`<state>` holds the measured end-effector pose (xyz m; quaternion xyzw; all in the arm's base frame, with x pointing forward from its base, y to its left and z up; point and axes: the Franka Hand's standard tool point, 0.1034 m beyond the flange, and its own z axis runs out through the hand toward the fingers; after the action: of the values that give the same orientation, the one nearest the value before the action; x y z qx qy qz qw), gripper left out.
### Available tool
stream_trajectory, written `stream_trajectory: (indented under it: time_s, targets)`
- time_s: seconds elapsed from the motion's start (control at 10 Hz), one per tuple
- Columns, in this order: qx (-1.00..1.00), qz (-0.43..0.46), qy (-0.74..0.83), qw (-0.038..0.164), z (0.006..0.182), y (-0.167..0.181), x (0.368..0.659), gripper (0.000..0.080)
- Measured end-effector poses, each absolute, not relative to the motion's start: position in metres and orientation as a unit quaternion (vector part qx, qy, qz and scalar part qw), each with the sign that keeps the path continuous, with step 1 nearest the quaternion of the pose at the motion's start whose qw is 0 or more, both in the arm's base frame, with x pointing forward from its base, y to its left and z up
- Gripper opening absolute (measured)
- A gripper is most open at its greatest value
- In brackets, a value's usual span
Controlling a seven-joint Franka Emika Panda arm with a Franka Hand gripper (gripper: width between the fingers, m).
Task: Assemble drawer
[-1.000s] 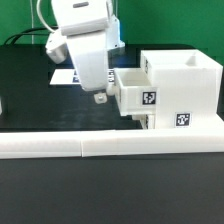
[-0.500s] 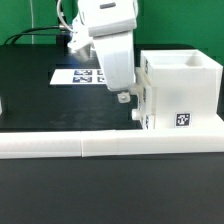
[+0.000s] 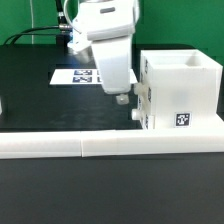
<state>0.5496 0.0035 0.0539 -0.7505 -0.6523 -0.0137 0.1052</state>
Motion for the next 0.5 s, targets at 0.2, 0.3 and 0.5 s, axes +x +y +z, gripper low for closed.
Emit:
stream_trajectory:
  time_s: [0.2, 0.3, 0.5]
  targets:
    - [-0.756, -0.011, -0.646, 0.102, 0.057, -0.013, 0.535, 0.0649]
    - [-0.762, -0.011, -0.64, 0.099, 0.057, -0.016, 0.53, 0.0649]
    - [-0.765, -0.013, -0.637, 0.094, 0.057, -0.016, 0.525, 0.0649]
